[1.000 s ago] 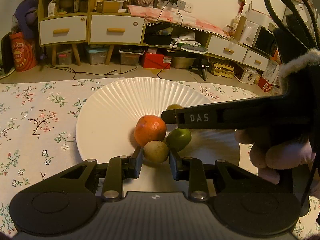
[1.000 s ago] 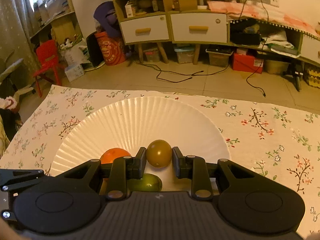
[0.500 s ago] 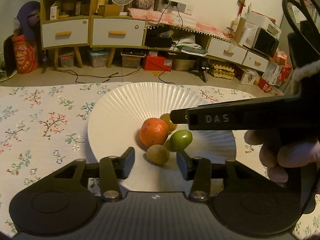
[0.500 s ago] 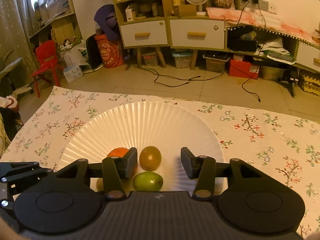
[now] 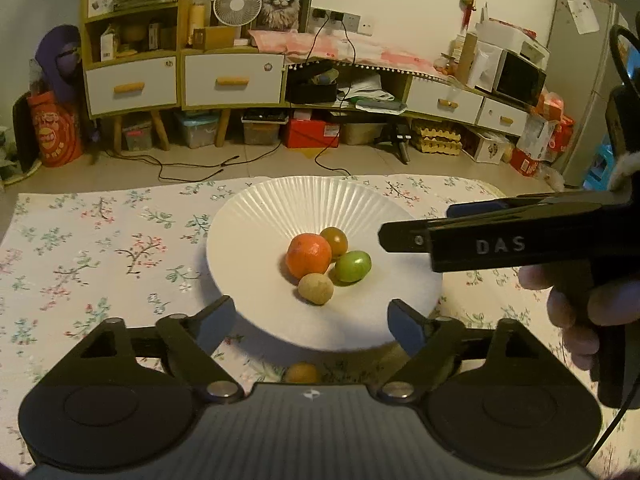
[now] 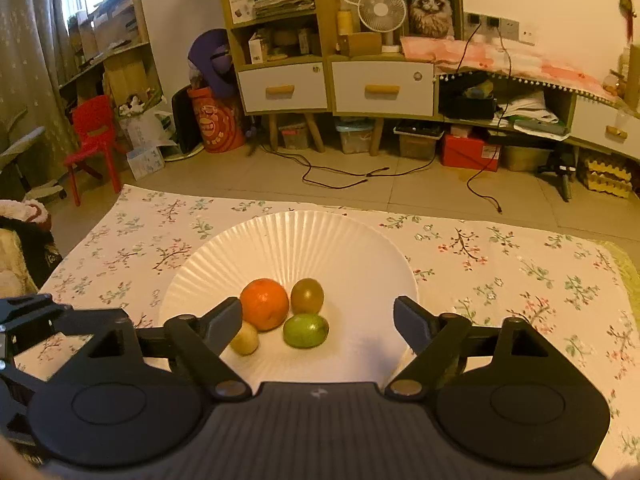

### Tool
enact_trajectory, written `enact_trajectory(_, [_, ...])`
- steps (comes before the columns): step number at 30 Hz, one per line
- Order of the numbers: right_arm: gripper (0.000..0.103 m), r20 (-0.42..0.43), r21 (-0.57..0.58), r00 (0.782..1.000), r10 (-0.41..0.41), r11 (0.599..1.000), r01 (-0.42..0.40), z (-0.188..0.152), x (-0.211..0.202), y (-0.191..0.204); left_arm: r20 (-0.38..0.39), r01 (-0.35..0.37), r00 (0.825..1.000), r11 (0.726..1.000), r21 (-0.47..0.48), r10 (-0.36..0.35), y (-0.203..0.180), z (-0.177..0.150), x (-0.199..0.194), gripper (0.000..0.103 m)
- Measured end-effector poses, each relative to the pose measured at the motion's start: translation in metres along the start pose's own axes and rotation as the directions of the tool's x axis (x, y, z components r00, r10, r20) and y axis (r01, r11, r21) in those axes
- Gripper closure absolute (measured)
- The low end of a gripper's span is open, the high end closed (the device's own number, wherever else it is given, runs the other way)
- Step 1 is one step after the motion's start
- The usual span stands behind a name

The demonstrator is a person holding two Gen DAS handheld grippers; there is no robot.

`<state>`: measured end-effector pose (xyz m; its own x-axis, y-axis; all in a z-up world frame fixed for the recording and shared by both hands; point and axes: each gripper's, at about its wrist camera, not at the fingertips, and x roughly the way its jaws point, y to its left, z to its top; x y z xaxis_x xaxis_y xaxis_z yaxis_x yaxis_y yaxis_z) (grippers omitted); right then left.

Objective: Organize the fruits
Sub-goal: 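Withdraw both grippers from the plate toward the remaining fruit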

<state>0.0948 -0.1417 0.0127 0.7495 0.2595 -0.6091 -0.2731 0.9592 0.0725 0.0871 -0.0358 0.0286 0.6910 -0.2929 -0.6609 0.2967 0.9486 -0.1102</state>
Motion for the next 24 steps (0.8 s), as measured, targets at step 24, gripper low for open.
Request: enact_trajectory(24, [0.005, 0.030, -0.080, 1.000, 0.007, 0.997, -0.005, -0.041, -0.040, 0.034, -0.031, -0.031, 0.999, 0.999, 0.024, 0.032, 0.017, -0.042, -0.036, 0.001])
